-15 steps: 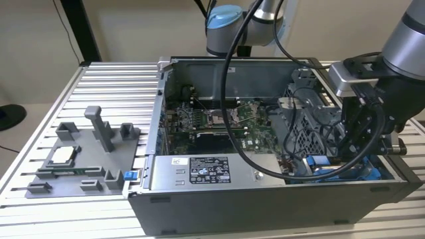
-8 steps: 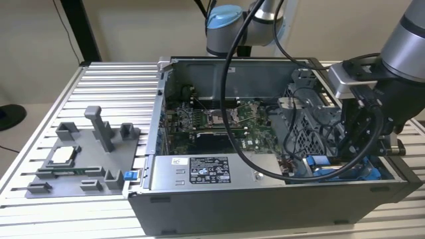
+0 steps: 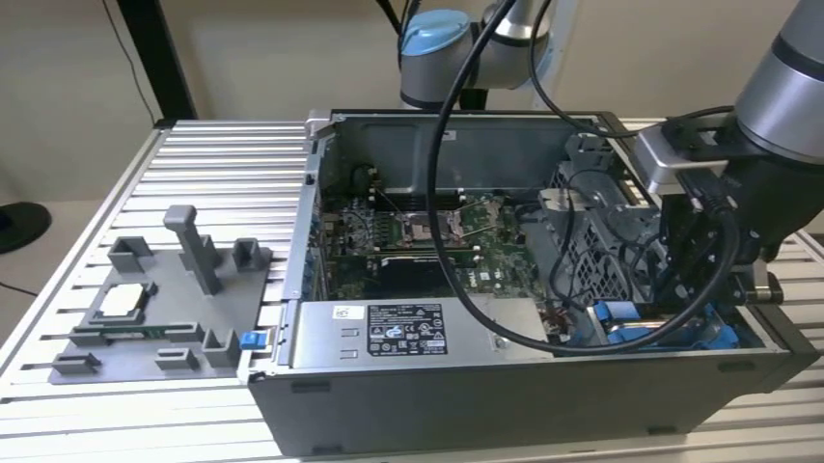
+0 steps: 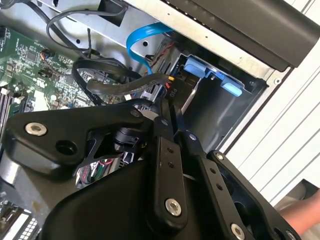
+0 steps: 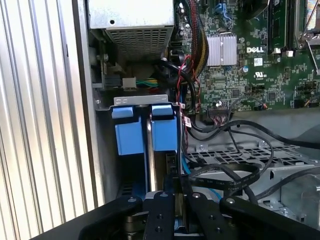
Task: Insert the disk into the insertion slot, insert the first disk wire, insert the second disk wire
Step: 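Insert the second disk wire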
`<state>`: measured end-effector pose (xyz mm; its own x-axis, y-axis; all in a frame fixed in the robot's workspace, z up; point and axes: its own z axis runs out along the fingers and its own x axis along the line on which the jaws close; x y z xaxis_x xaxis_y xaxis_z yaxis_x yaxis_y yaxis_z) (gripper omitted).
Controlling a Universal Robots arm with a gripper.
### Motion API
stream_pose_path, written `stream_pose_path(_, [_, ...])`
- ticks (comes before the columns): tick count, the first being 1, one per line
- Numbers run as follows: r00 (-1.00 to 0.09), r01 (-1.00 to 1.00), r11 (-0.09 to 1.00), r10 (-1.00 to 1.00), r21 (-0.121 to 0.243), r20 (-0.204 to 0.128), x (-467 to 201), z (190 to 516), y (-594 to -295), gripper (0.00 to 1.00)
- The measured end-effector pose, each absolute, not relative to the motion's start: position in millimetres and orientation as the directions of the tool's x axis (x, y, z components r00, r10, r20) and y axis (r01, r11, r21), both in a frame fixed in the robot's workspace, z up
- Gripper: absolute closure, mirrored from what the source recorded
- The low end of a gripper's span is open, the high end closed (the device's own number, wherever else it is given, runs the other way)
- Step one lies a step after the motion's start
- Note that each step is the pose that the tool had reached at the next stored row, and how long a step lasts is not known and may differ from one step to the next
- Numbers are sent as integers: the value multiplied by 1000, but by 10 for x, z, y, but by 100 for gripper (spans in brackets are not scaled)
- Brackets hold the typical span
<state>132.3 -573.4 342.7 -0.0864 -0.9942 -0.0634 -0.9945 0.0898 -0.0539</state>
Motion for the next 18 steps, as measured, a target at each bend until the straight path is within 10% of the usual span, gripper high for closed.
stream_pose_path(18, [-86, -994, 90, -994, -54, -63, 1322, 3407, -5724, 100])
